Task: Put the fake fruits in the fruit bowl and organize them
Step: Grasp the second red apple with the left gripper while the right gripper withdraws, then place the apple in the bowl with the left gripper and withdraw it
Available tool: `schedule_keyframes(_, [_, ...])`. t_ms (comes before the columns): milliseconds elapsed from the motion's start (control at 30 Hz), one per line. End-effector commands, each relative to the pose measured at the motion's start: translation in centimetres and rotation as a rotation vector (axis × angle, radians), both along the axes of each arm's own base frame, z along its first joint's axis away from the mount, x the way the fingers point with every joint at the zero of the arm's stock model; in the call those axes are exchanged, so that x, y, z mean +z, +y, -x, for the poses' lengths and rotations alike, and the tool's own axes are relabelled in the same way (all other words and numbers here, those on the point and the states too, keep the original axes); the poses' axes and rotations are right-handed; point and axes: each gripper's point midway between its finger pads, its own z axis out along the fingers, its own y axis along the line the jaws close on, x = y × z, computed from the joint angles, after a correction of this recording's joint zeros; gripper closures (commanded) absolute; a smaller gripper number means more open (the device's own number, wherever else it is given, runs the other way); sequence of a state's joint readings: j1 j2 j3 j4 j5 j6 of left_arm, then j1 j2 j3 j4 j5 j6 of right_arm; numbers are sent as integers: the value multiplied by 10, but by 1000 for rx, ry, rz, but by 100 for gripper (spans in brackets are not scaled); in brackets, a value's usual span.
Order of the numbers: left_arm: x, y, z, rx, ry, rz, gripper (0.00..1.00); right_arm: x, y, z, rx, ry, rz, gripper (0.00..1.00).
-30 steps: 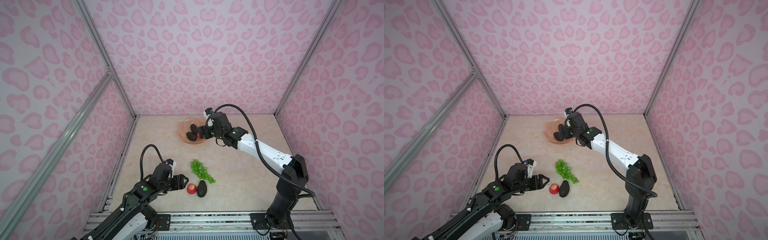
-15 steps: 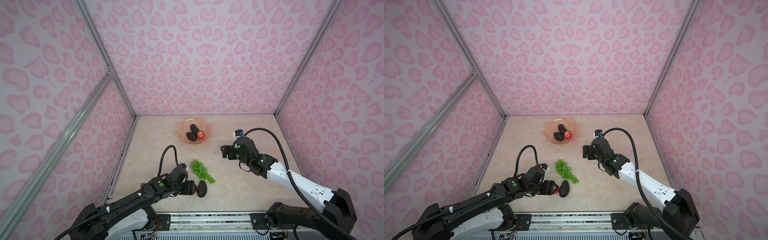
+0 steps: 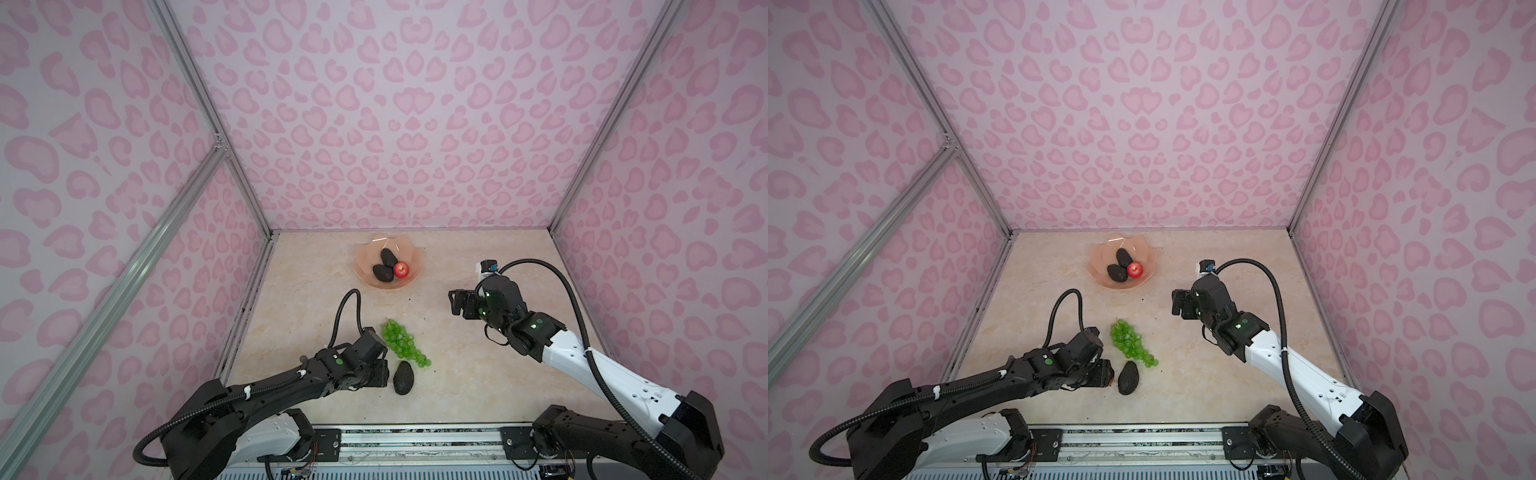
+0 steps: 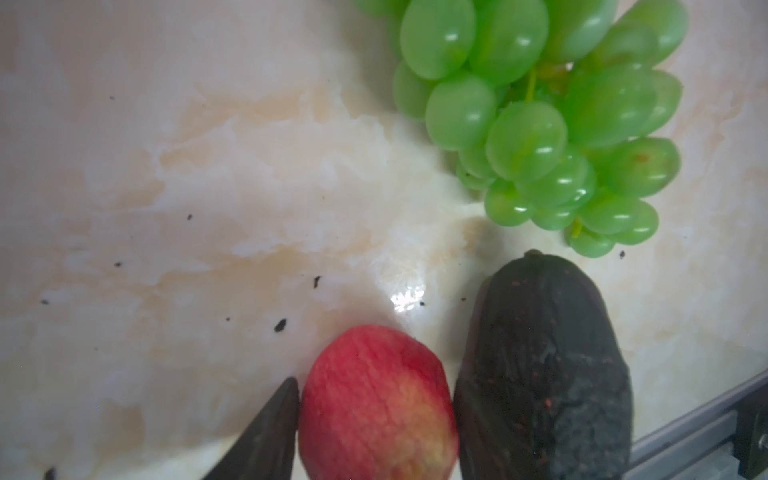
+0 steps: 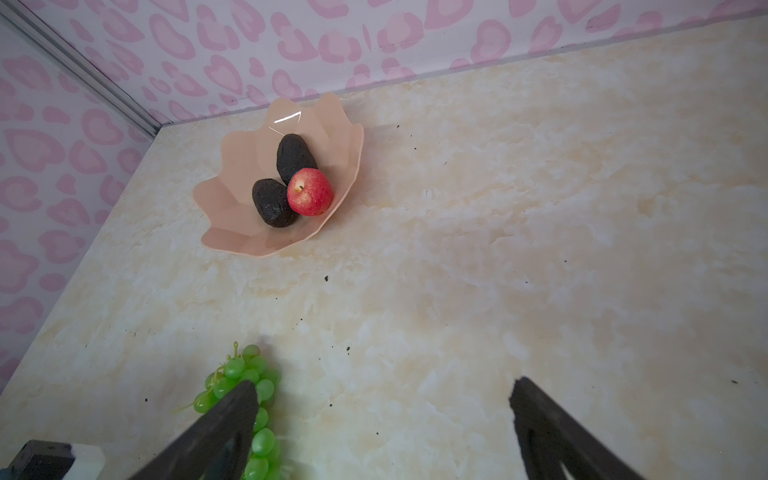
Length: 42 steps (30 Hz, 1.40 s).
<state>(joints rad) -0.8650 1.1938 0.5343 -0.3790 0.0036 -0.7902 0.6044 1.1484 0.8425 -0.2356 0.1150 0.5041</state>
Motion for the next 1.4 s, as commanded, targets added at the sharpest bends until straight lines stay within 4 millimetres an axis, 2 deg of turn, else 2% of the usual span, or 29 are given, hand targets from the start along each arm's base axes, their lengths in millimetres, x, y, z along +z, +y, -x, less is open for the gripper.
schedule_keyframes(0, [7, -2, -12, 14, -50, -12, 49, -3, -4, 1, -15, 3, 6, 5])
schedule_keyframes(167, [31, 6, -24, 30, -110, -8, 53, -4, -8, 1, -23, 5, 8, 5])
schedule_keyframes(300, [69, 19, -58, 72, -188, 45, 53, -3, -9, 2, -25, 4, 1, 5])
schedule_keyframes(400, [109, 29, -103, 95, -297, 47, 53, -5, -11, 4, -29, 8, -2, 5])
schedule_keyframes(533, [155, 31, -179, 111, -401, 36, 53, -13, -14, 10, -32, 31, -4, 6])
schedule_keyframes(633, [166, 31, -235, 126, -430, 25, 54, -20, -15, 17, -29, 58, -6, 6])
schedule_keyframes(767, [162, 33, -301, 160, -429, 19, 54, -26, -20, 24, -38, 75, -11, 6])
schedule_keyframes(967, [133, 29, -364, 168, -420, -28, 55, -26, -28, 31, -58, 61, -13, 6])
schedule_keyframes(1133, [102, 26, -395, 179, -385, -50, 55, -19, -33, 33, -64, 51, -4, 6])
schedule_keyframes(1367, [62, 27, -411, 195, -334, -84, 54, -14, -35, 35, -66, 42, -13, 6])
